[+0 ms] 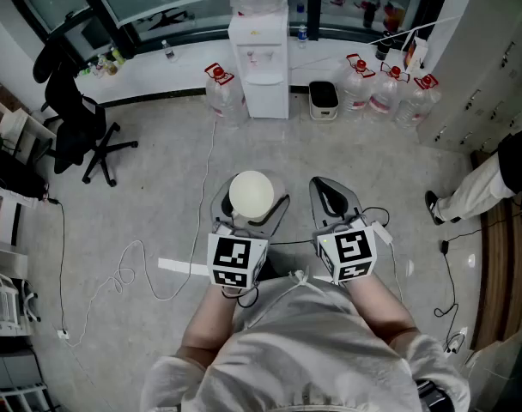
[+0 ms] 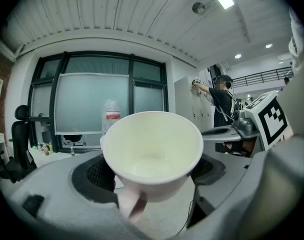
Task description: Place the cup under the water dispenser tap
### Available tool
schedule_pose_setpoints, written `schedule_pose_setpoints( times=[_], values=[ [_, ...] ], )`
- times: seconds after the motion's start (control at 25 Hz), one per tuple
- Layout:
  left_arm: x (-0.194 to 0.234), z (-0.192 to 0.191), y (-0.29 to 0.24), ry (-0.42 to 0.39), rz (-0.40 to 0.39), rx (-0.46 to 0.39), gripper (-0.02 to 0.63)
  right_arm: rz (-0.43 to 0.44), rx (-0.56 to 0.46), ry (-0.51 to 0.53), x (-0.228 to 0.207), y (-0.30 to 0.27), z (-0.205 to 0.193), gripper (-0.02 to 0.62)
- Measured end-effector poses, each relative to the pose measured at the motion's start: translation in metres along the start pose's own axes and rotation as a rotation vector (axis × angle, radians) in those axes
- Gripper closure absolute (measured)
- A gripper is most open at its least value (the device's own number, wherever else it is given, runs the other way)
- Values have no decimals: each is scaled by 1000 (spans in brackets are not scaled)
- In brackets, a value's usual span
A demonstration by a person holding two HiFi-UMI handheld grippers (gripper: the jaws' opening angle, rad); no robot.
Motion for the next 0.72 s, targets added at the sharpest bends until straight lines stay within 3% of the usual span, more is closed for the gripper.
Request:
schedule_pose_setpoints(
  times=[0.72],
  values=[
    [1,-13,-7,18,3,4,173,4,23,-94,-4,-3,-21,568]
  ],
)
Point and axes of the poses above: the fingertips, and each gripper's own axes: y backward along the fingers, x to its left, z out of its top, the point moved 6 cm from there along y, backward along the fingers, and after that the axes turned 12 degrees about -z, right-handed, at the moved point
